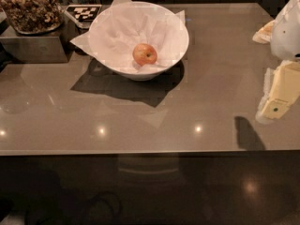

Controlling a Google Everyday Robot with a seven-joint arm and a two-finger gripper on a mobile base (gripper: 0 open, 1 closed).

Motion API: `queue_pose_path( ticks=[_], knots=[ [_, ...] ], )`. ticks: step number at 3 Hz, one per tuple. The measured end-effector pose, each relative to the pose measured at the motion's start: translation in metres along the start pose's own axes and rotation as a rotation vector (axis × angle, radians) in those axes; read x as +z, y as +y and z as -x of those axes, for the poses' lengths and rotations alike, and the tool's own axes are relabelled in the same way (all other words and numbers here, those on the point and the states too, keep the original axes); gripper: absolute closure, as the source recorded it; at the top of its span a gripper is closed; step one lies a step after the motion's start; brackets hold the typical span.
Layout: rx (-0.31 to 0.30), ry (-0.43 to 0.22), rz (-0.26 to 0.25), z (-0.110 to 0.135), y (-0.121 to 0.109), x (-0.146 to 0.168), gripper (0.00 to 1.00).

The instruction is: Pick apple from white bowl

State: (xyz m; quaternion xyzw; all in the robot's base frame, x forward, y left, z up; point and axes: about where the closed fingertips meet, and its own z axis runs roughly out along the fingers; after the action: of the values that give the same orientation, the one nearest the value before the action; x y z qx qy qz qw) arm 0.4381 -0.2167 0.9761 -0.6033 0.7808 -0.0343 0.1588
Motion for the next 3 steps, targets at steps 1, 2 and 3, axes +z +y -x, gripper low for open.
queue_pose_path(
  ticks=[1, 2, 3],
  knots=[
    [0.0, 0.0, 0.0, 0.0, 0.0, 0.0, 0.0],
    [0.006, -0.015, -0.022, 0.001, -0.0018, -0.0029, 0.0],
    [0.043, -0.092, -0.087, -0.0022, -0.0024, -0.008, 0.0]
  ],
)
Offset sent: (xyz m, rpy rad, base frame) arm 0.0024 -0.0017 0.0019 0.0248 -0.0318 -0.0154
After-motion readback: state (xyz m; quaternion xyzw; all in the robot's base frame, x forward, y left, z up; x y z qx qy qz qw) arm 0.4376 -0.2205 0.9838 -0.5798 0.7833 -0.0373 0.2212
